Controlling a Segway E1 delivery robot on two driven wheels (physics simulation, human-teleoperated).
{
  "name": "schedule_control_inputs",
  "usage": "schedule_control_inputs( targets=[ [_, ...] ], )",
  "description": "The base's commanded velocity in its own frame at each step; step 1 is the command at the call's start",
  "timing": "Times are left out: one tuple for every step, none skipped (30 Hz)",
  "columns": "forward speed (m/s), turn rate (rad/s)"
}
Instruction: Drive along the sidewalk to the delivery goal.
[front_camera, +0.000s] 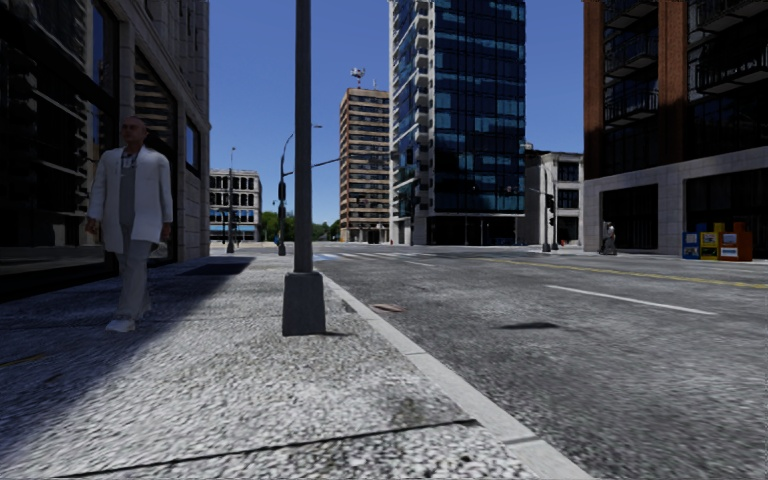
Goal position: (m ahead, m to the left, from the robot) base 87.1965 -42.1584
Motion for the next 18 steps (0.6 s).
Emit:
schedule_control_inputs(
  targets=[
    [1.46, 0.25],
    [1.46, 0.25],
    [1.46, 0.19],
    [1.46, 0.14],
    [1.46, 0.14],
    [1.42, 0.16],
    [1.32, 0.3],
    [1.2, 0.37],
    [1.2, 0.37],
    [1.09, 0.39],
    [1.04, 0.4],
    [1.03, 0.4],
    [1.03, 0.4],
    [1.03, 0.4],
    [1.03, 0.41],
    [1.03, 0.44],
    [1.03, 0.47],
    [1.03, 0.47]
  ],
)
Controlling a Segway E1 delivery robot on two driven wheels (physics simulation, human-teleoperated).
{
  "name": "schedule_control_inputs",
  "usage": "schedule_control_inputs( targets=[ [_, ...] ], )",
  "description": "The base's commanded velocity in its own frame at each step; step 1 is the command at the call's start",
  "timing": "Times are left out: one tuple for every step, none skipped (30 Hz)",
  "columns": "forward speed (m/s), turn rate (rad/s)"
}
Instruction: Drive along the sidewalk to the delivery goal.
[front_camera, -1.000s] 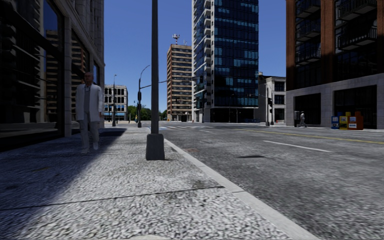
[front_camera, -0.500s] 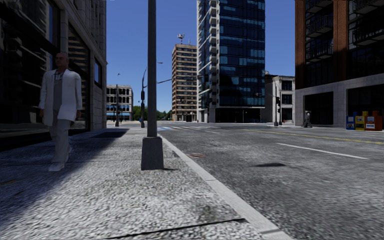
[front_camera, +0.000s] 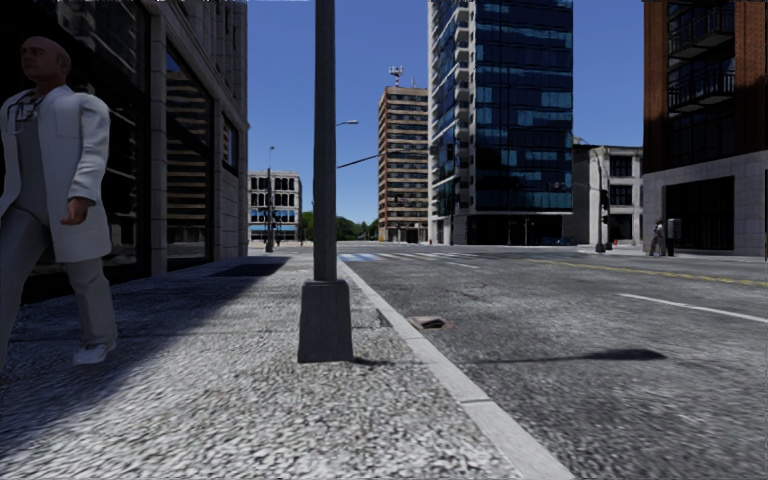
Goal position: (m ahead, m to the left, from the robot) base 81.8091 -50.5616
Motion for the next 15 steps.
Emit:
schedule_control_inputs(
  targets=[
    [1.03, 0.5],
    [1.03, 0.52],
    [1.03, 0.52],
    [1.03, 0.52],
    [1.02, 0.53],
    [1.02, 0.53],
    [1.02, 0.53],
    [1.02, 0.53],
    [1.02, 0.53],
    [1.02, 0.53],
    [1.02, 0.54],
    [1.02, 0.56],
    [1.02, 0.56],
    [1.02, 0.57],
    [1.02, 0.58]
  ],
)
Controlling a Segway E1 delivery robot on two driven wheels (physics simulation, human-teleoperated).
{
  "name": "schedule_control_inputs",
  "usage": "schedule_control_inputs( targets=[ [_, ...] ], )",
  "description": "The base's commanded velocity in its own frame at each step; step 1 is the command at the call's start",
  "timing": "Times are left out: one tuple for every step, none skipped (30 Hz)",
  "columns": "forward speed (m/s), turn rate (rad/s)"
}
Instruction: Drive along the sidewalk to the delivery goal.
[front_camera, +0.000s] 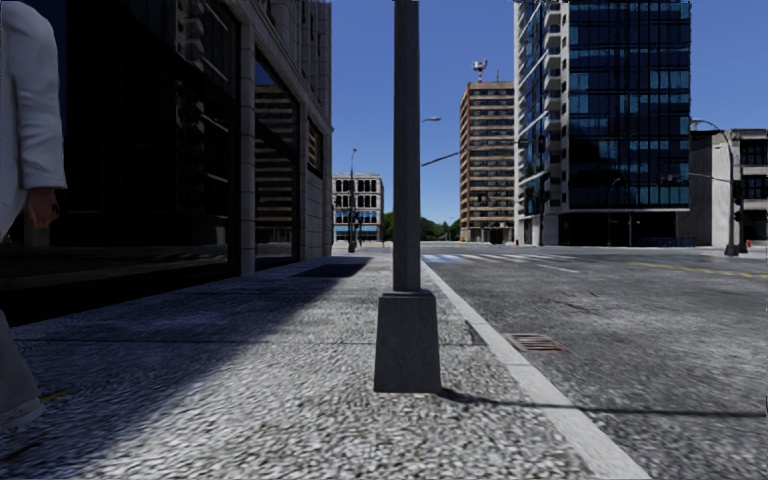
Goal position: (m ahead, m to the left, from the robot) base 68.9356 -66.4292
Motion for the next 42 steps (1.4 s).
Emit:
schedule_control_inputs(
  targets=[
    [1.02, 0.58],
    [1.02, 0.58],
    [1.02, 0.58],
    [1.02, 0.58],
    [1.02, 0.59],
    [1.02, 0.61],
    [1.02, 0.63],
    [1.02, 0.63],
    [1.02, 0.66],
    [1.02, 0.68],
    [1.02, 0.68],
    [1.02, 0.68],
    [1.02, 0.69],
    [1.02, 0.69],
    [1.02, 0.69],
    [1.02, 0.69],
    [1.02, 0.69],
    [1.02, 0.69],
    [1.02, 0.69],
    [1.02, 0.69],
    [1.02, 0.69],
    [1.02, 0.69],
    [1.02, 0.69],
    [1.02, 0.69],
    [1.02, 0.69],
    [1.02, 0.61],
    [1.02, 0.47],
    [1.02, 0.28],
    [1.02, 0.28],
    [1.02, 0.0],
    [1.03, 0.0],
    [1.04, 0.0],
    [1.04, 0.0],
    [1.09, 0.0],
    [1.22, 0.0],
    [1.36, 0.0],
    [1.36, 0.0],
    [1.46, 0.0],
    [1.52, 0.0],
    [1.59, 0.0],
    [1.59, 0.0],
    [1.67, 0.0]
  ],
)
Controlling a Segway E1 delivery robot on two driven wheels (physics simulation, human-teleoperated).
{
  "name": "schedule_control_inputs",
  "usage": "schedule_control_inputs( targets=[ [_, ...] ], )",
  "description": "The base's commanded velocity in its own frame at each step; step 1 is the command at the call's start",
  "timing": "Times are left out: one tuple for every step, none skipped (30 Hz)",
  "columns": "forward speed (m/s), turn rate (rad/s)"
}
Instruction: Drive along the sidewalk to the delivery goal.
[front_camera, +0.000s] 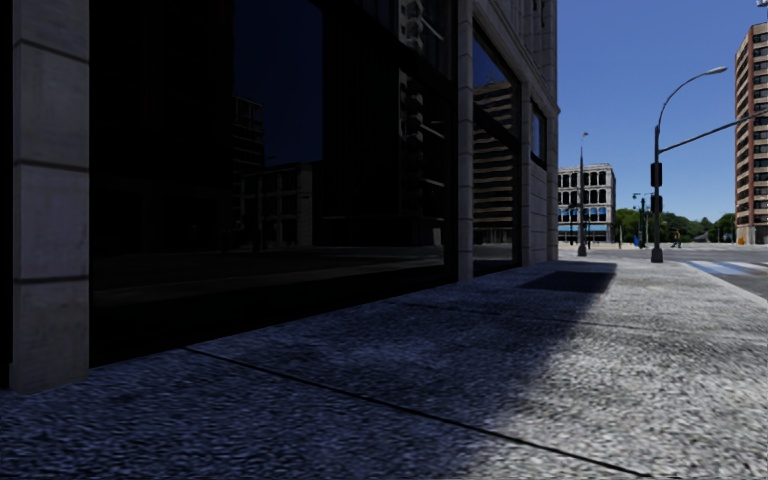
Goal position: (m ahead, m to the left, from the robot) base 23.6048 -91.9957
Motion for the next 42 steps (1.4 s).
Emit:
schedule_control_inputs(
  targets=[
    [1.7, 0.0],
    [1.72, 0.0],
    [1.76, 0.0],
    [1.76, 0.0],
    [2.0, 0.0],
    [2.0, -0.05],
    [2.0, -0.13],
    [2.0, -0.13],
    [2.0, -0.19],
    [2.0, -0.3],
    [1.99, -0.44],
    [1.99, -0.44],
    [1.99, -0.55],
    [1.99, -0.59],
    [1.99, -0.6],
    [1.99, -0.6],
    [1.99, -0.6],
    [1.99, -0.6],
    [1.99, -0.6],
    [1.99, -0.6],
    [1.99, -0.6],
    [1.99, -0.6],
    [1.99, -0.6],
    [1.99, -0.6],
    [1.99, -0.6],
    [1.99, -0.6],
    [1.99, -0.6],
    [1.99, -0.6],
    [1.99, -0.6],
    [1.99, -0.6],
    [1.99, -0.6],
    [1.99, -0.6],
    [1.99, -0.6],
    [1.99, -0.6],
    [1.99, -0.6],
    [1.99, -0.5],
    [1.99, -0.03],
    [1.99, 0.0],
    [1.99, 0.0],
    [1.99, 0.0],
    [1.99, 0.0],
    [1.99, 0.0]
  ],
)
